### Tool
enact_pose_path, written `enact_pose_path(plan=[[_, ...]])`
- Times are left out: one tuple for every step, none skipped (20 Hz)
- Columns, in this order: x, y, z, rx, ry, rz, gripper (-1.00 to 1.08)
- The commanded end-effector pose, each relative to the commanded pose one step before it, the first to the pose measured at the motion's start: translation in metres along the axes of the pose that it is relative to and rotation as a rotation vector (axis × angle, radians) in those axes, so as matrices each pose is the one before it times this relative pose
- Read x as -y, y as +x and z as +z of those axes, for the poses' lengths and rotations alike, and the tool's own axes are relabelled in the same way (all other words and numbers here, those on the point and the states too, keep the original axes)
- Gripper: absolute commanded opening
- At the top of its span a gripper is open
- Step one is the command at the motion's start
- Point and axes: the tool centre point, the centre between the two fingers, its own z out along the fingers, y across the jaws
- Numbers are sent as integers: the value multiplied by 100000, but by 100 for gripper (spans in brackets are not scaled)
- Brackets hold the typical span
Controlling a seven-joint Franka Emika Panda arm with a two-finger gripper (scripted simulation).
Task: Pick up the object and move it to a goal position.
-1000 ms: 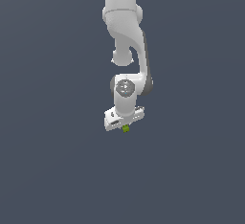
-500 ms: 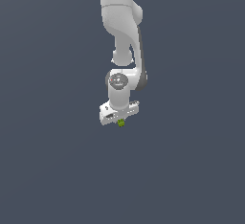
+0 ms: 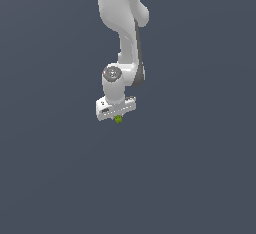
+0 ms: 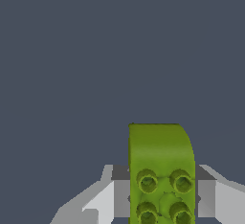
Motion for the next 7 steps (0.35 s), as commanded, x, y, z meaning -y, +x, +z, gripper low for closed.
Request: enact_pose_path(plan=[[-366, -1070, -170, -55, -10, -82, -100], [-120, -307, -44, 0, 0, 0, -100], [-100, -254, -37, 0, 0, 0, -100], [-80, -200, -29, 0, 0, 0, -100], [-58, -144, -21, 0, 0, 0, -100], [-35, -86, -13, 0, 0, 0, -100], [-12, -29, -4, 0, 0, 0, -100]])
